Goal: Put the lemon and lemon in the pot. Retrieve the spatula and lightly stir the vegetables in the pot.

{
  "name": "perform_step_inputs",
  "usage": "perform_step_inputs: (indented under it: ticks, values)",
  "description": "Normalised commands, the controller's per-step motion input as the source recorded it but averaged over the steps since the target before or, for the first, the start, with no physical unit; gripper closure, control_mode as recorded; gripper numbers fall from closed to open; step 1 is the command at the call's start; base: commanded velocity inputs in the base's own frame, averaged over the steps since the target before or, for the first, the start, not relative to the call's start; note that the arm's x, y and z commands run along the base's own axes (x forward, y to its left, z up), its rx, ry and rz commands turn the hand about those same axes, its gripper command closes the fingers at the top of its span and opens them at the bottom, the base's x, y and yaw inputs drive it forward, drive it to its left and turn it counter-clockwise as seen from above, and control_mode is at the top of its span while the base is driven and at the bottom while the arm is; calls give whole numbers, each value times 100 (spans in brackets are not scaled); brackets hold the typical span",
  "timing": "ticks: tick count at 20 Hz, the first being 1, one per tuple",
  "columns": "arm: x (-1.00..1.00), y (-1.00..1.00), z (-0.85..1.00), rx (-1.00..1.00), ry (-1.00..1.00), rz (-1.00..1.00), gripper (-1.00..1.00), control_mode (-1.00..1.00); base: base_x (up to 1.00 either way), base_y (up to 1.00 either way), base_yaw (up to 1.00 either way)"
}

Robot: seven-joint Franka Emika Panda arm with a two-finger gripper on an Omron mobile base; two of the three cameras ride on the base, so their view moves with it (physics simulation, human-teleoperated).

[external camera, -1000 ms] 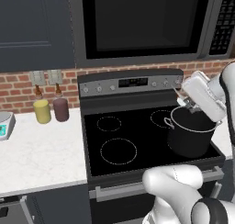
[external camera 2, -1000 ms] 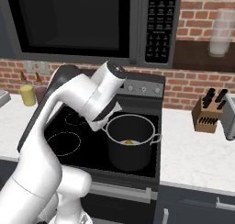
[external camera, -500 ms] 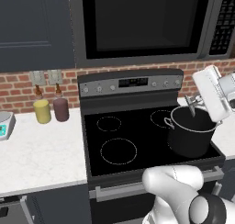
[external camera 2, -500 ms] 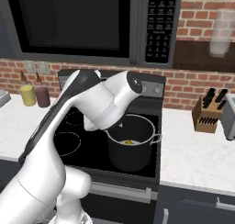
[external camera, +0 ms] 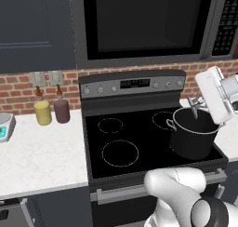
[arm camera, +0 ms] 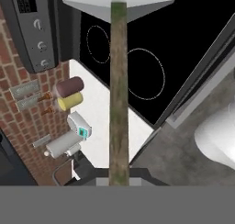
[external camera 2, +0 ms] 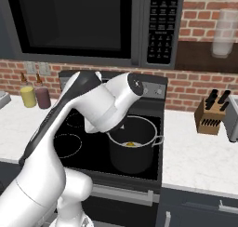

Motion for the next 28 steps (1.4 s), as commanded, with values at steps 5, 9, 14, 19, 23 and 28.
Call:
perform_step_inputs:
  ticks: [5,9,14,19,23,28]
  values:
    - [20,0,0,19,13,-18,100,-100,0,0,0]
    - [8,0,0,19,22,-31,100,-100,0,0,0]
    - [2,-1,0,7,16,-30,100,-100,0,0,0]
    - [0,-19,0,10,0,-25,100,-100,0,0,0]
    - [1,-23,0,27,-4,-17,100,-100,0,0,0]
    - [0,-21,7,30,-3,-16,100,-100,0,0,0]
